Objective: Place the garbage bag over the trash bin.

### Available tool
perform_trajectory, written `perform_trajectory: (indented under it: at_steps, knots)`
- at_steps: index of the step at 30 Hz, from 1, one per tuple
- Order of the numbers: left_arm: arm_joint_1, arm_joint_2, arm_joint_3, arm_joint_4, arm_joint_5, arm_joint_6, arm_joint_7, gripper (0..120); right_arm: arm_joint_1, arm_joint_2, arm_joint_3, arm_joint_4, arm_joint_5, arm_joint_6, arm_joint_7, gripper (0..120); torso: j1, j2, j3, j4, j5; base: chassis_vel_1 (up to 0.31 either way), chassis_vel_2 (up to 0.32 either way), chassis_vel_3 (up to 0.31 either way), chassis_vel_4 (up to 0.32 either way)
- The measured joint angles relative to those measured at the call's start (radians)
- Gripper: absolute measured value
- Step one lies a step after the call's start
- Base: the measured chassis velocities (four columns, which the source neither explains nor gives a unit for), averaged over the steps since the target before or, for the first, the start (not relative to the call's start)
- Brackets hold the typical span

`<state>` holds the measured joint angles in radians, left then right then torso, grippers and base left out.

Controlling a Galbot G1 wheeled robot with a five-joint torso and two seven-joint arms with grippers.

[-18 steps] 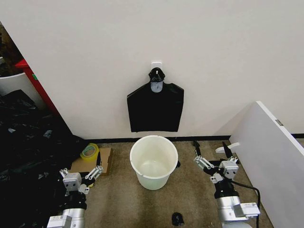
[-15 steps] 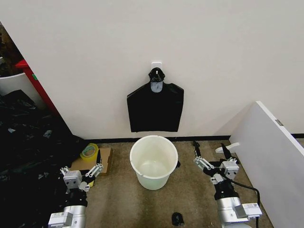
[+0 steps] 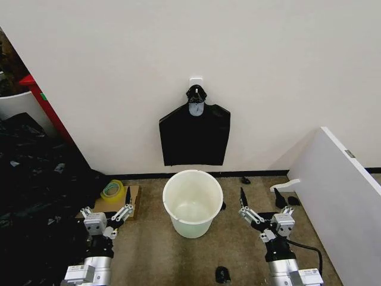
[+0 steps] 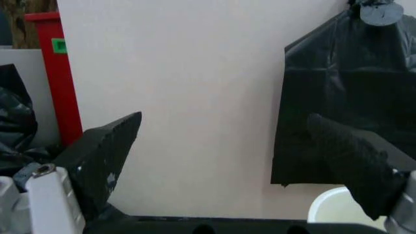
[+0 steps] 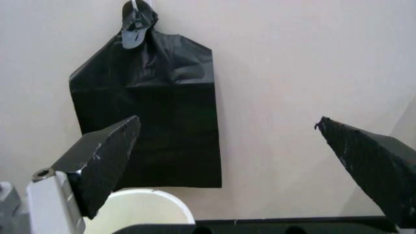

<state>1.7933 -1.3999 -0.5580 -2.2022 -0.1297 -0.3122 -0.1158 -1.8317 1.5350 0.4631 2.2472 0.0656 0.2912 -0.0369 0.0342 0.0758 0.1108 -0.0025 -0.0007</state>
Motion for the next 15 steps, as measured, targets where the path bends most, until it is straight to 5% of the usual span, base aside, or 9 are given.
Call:
perform_trajectory:
  at_steps: [8, 15]
  knots:
    - [0.001, 0.002, -0.008, 0.011, 0.003, -0.012, -0.001, 100, 0.022, -0.023, -0.037, -0.004, 0.112, -0.042, -0.005, 100, 0.000, 0.000, 0.000, -0.0001, 0.0000, 0.000, 0.000, 0.000, 0.000]
    - [0.008, 0.011, -0.017, 0.016, -0.006, -0.035, 0.011, 100, 0.126, -0.087, -0.078, -0.002, 0.349, -0.146, -0.023, 100, 0.000, 0.000, 0.000, 0.0002, 0.0001, 0.000, 0.000, 0.000, 0.000]
